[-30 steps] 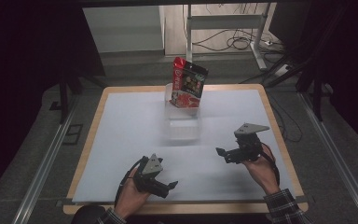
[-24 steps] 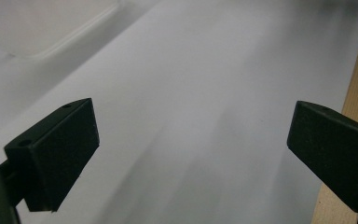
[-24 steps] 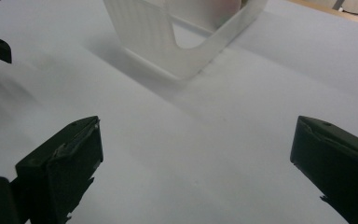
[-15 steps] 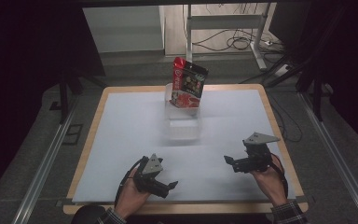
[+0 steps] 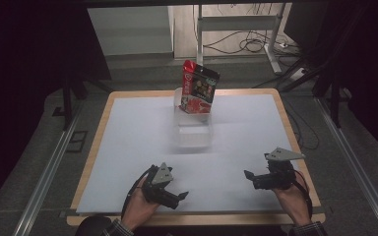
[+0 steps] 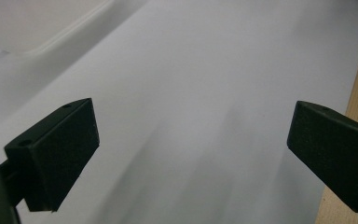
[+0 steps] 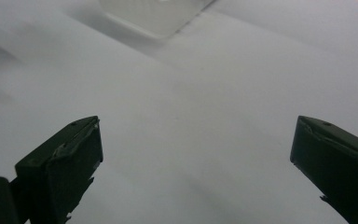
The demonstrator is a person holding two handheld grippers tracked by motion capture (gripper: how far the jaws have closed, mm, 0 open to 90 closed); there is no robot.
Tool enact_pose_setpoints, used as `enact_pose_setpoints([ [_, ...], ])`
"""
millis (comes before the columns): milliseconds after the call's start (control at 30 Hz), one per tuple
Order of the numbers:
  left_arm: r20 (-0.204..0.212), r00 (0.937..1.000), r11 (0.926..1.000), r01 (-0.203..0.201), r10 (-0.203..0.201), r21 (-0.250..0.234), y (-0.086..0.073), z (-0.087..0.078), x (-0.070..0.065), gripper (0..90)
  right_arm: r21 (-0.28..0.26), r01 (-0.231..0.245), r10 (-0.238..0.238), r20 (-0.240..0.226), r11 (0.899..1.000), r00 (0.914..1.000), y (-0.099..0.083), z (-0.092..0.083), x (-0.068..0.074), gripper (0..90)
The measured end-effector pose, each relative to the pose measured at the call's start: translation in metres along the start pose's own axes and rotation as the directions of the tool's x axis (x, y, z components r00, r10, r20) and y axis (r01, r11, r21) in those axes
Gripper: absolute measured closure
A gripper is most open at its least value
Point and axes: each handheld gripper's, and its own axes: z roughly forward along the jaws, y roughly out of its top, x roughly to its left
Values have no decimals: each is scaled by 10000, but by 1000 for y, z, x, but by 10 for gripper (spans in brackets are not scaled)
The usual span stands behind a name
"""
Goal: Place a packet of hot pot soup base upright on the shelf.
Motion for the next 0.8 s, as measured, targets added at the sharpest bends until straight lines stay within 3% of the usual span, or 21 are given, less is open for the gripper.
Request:
enact_pose_setpoints([
  [300,-13,10000,10000,-55,55,46,-1,2,-1,18,285,-97,98,-31,9995,9999,-15,-5,0,21],
  [500,-46,9998,9998,-203,203,87,-1,4,-2,15,578,-438,448,-157,9974,9989,-26,-6,-3,21],
  [667,-127,9995,9995,-289,291,105,-2,5,-3,12,924,-320,327,-61,9952,9994,-31,-4,-4,22],
  [800,-149,9993,9994,-339,340,88,-1,6,-3,10,837,-406,412,-47,9957,9991,-31,-5,-6,22],
])
